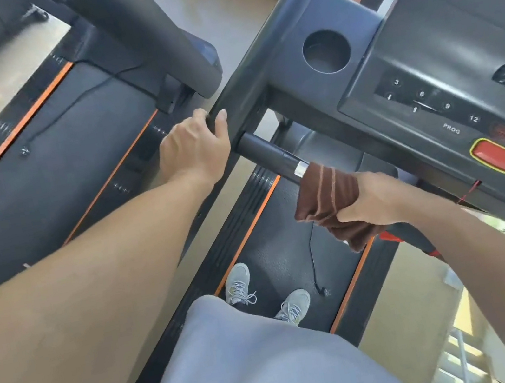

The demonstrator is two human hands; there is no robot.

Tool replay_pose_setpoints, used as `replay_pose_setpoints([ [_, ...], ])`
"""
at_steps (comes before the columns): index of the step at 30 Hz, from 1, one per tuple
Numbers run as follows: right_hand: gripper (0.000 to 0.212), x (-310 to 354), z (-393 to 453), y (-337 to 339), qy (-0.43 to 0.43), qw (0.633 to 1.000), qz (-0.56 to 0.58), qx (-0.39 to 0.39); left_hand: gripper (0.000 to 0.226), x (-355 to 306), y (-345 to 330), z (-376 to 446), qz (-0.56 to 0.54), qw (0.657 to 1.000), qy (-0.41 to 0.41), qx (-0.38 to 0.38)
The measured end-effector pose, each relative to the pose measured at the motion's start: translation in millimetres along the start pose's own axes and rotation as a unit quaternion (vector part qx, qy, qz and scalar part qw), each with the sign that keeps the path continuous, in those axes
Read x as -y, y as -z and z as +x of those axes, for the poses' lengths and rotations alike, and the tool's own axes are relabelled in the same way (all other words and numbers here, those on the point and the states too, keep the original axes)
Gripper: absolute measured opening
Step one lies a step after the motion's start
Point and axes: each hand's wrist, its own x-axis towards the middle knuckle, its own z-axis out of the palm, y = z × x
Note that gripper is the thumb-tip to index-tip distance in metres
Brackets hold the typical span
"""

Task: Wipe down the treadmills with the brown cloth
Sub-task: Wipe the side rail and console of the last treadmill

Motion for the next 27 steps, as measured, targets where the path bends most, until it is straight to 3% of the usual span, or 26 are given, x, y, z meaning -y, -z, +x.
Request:
replay_pose_setpoints([
  [2,0.009,18,13,-8,0.012,0.999,-0.030,-0.042,0.054,0,-1,0,0.007,1.000,-0.005,-0.007],
  [4,0.032,46,44,-22,0.041,0.987,-0.083,-0.132,0.055,0,0,0,0.020,1.000,-0.007,-0.009],
  [6,0.053,81,82,-39,0.091,0.946,-0.146,-0.273,0.055,0,0,0,0.036,0.999,-0.011,-0.015],
  [8,0.066,108,100,-48,0.132,0.911,-0.176,-0.348,0.055,0,1,-1,0.040,0.999,-0.010,-0.021],
  [12,0.049,104,100,-47,0.150,0.907,-0.173,-0.354,0.053,-4,3,-3,0.040,0.999,-0.003,-0.018],
  [14,0.054,102,96,-41,0.151,0.926,-0.160,-0.308,0.053,-5,2,-5,0.058,0.998,-0.022,-0.028],
  [17,0.076,94,90,-30,0.130,0.952,-0.139,-0.238,0.055,-2,-3,-8,0.111,0.984,-0.121,-0.074],
  [20,0.059,68,74,-26,0.105,0.961,-0.150,-0.208,0.055,1,-6,-9,0.178,0.953,-0.226,-0.098],
  [23,0.052,25,51,-29,0.075,0.962,-0.156,-0.213,0.051,0,-5,-9,0.201,0.933,-0.282,-0.100],
  [27,0.054,-57,11,-40,0.012,0.950,-0.180,-0.253,0.054,1,-1,-12,0.220,0.925,-0.294,-0.095],
])
